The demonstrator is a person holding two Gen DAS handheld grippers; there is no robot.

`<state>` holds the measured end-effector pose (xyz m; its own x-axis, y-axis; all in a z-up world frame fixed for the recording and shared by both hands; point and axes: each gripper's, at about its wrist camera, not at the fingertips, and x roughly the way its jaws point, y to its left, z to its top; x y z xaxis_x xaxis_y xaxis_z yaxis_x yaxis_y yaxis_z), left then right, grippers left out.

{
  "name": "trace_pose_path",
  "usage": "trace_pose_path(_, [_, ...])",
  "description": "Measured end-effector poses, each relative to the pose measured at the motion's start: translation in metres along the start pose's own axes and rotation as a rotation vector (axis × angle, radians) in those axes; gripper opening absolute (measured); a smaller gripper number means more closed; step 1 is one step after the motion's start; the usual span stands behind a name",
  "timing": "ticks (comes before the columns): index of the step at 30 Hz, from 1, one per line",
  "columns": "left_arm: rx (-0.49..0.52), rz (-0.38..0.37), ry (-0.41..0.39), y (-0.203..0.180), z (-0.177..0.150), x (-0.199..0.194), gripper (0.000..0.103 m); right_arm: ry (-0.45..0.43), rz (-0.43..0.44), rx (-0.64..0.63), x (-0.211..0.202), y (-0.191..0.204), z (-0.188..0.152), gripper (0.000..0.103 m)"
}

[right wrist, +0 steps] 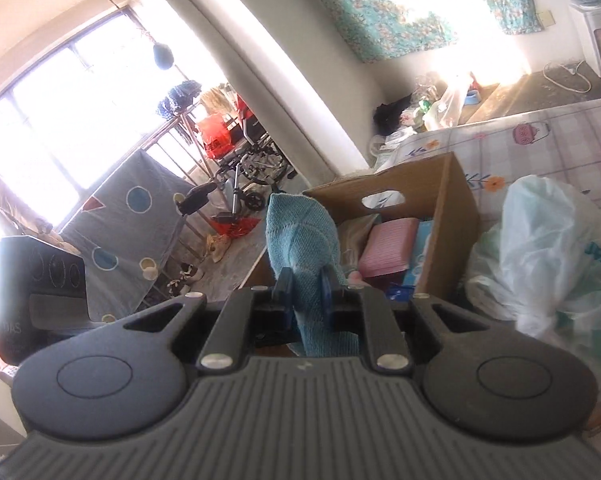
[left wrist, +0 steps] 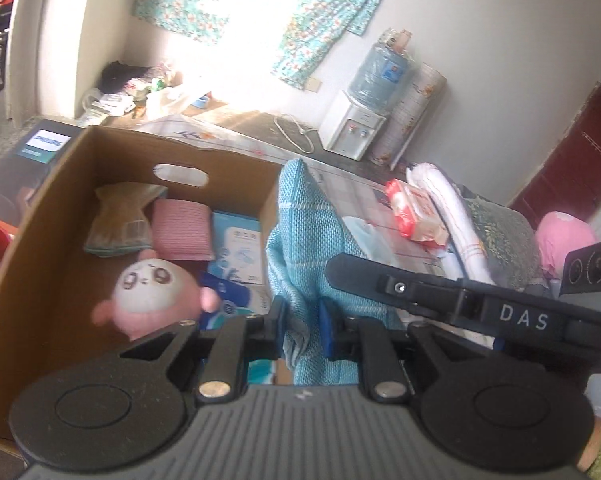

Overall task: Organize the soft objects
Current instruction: 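Carry the blue towel into the cardboard box and open both tools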

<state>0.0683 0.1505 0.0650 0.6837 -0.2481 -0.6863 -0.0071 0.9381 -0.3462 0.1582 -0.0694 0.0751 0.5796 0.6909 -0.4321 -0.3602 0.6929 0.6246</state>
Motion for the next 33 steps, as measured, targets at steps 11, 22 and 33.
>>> trace_pose_path(11, [-0.018,0.314,0.109,0.109,0.045,0.034,0.017,0.159,0.056,0.329,0.184,0.025,-0.012,0.014])
trace_pose_path(22, [0.024,0.394,0.146,0.133,0.040,0.052,0.040,0.214,-0.017,0.429,0.229,-0.002,-0.042,0.024])
trace_pose_path(33, [0.017,0.355,0.079,0.108,0.036,0.030,0.051,0.159,-0.006,0.379,0.201,0.010,-0.034,0.031])
